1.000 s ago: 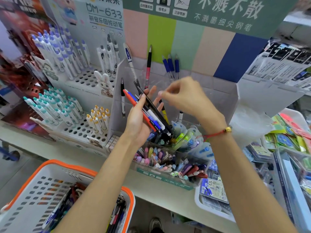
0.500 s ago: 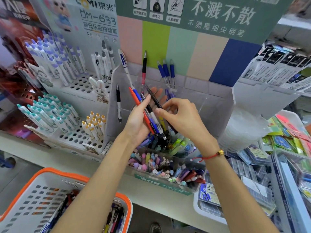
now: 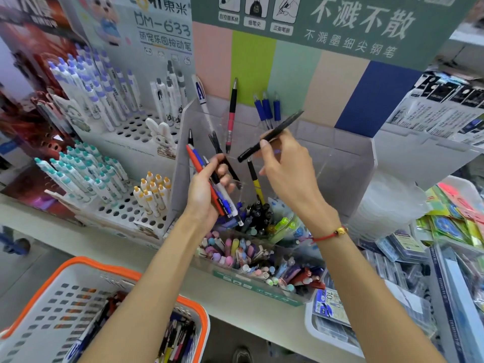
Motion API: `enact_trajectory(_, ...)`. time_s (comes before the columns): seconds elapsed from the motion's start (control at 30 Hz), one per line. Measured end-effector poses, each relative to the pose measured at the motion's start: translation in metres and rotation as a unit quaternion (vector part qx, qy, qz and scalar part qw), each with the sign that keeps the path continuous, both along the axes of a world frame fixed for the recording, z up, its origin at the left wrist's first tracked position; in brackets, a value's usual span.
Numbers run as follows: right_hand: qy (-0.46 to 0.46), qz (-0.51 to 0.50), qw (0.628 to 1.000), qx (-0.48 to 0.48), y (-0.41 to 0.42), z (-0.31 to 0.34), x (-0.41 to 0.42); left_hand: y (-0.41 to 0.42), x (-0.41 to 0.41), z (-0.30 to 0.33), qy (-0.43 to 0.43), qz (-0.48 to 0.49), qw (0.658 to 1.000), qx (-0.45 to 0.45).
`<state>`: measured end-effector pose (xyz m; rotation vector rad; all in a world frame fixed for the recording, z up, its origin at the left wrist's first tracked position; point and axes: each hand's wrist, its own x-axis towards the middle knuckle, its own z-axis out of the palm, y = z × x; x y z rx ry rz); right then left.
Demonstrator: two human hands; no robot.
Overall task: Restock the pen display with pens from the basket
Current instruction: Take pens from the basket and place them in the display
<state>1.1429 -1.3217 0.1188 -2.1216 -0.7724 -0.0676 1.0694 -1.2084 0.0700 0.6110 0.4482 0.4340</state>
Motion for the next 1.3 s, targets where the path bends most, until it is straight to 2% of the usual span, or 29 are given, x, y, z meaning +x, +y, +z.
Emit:
enact_trajectory(0.07, -0.006, 0.022, 0.999, -0.042, 0.015, -0.001, -0.001, 0.009, -0.010, -0.001, -0.005, 0.029, 1.000, 0.004)
enact_trajectory(0.2, -0.072, 0.038, 0.974, -0.212, 0.045, -0.005, 0.001, 0.022, -0.026, -0.002, 0.003, 0.046, 0.999, 0.008)
enact_trajectory(0.27, -0.092, 0.046, 0.965, -0.242, 0.055, -0.005, 0.001, 0.025, -0.033, -0.003, 0.006, 0.042, 0.999, 0.010)
enact_trajectory(0.33, -0.084, 0.048, 0.964, -0.249, 0.059, -0.005, 0.005, 0.027, -0.039, -0.004, 0.006, 0.041, 0.999, 0.007)
enact_trajectory(0.43, -0.056, 0.072, 0.935, -0.342, 0.060, -0.006, 0.011, 0.031, -0.045, -0.004, -0.005, 0.038, 0.999, -0.017)
enact_trajectory(0.5, -0.047, 0.075, 0.926, -0.367, 0.060, -0.006, 0.010, 0.032, -0.047, -0.002, -0.009, 0.029, 0.999, -0.031)
enact_trajectory(0.67, -0.052, 0.047, 0.959, -0.275, 0.053, 0.008, -0.008, 0.031, -0.047, 0.004, -0.034, 0.035, 0.999, -0.015)
enact_trajectory(0.73, 0.019, 0.101, 0.964, -0.243, 0.048, 0.010, -0.017, 0.028, -0.045, 0.007, -0.044, 0.029, 0.999, 0.002)
enact_trajectory(0.83, 0.138, 0.197, 0.938, -0.248, 0.043, 0.008, -0.028, 0.023, -0.041, 0.009, -0.062, 0.017, 0.998, 0.003)
enact_trajectory(0.9, 0.152, 0.214, 0.936, -0.234, 0.040, 0.004, -0.031, 0.018, -0.038, 0.009, -0.054, 0.007, 0.998, 0.024)
enact_trajectory(1.0, 0.169, 0.211, 0.939, -0.212, 0.034, 0.001, -0.030, 0.014, -0.034, 0.006, -0.016, 0.000, 0.997, 0.073)
enact_trajectory(1.1, 0.225, 0.220, 0.928, -0.198, 0.026, 0.004, -0.028, 0.012, -0.033, 0.003, -0.005, -0.013, 0.998, 0.065)
enact_trajectory(1.17, 0.226, 0.215, 0.928, -0.202, 0.016, 0.008, -0.024, 0.012, -0.033, 0.001, 0.004, -0.008, 0.998, 0.063)
enact_trajectory(1.23, 0.203, 0.177, 0.939, -0.215, 0.001, 0.016, -0.016, 0.014, -0.034, 0.000, 0.020, 0.011, 0.998, 0.062)
enact_trajectory(1.3, 0.176, 0.100, 0.962, -0.183, -0.020, 0.024, -0.003, 0.018, -0.036, -0.001, 0.035, 0.024, 0.997, 0.058)
